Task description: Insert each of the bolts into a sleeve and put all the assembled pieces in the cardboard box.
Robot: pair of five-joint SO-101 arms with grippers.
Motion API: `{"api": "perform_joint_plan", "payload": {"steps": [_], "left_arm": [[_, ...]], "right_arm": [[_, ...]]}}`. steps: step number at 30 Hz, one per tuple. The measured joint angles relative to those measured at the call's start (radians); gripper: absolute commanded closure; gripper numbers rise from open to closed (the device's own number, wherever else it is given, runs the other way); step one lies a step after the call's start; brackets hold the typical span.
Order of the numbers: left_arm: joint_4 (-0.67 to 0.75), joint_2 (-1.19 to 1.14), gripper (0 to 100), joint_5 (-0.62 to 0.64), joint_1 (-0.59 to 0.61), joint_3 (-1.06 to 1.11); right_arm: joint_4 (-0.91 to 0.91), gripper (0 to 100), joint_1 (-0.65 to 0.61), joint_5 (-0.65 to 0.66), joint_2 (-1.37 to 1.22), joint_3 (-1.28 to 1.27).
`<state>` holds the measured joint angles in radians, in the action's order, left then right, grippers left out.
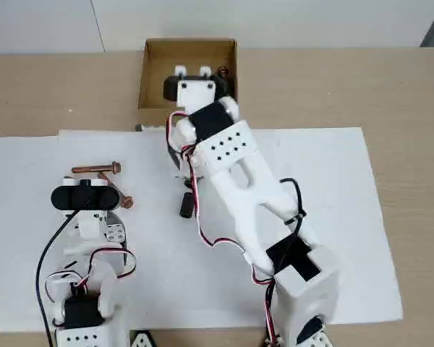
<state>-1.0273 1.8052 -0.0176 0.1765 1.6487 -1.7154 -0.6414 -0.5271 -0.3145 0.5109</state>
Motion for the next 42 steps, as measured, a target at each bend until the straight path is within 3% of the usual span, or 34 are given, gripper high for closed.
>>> {"api": "perform_joint_plan", "payload": {"steps": [7,26,33,42], "left_arm": [[0.000,0.000,99,0.000,0.000,0.000],[0.000,0.000,99,0.000,0.000,0.000],[0.000,0.000,99,0.000,0.000,0.000],[0.000,0.000,99,0.000,0.000,0.000]], "right_arm": [[0.017,99.4,-0.005,-0.063,-0.087,-0.002],[0.068,99.2,-0.061,-0.078,-0.199,-0.005],[0.068,83.5,-0.061,-0.078,-0.199,-0.005],[0.078,86.1,-0.061,-0.081,-0.199,-0.006]]}}
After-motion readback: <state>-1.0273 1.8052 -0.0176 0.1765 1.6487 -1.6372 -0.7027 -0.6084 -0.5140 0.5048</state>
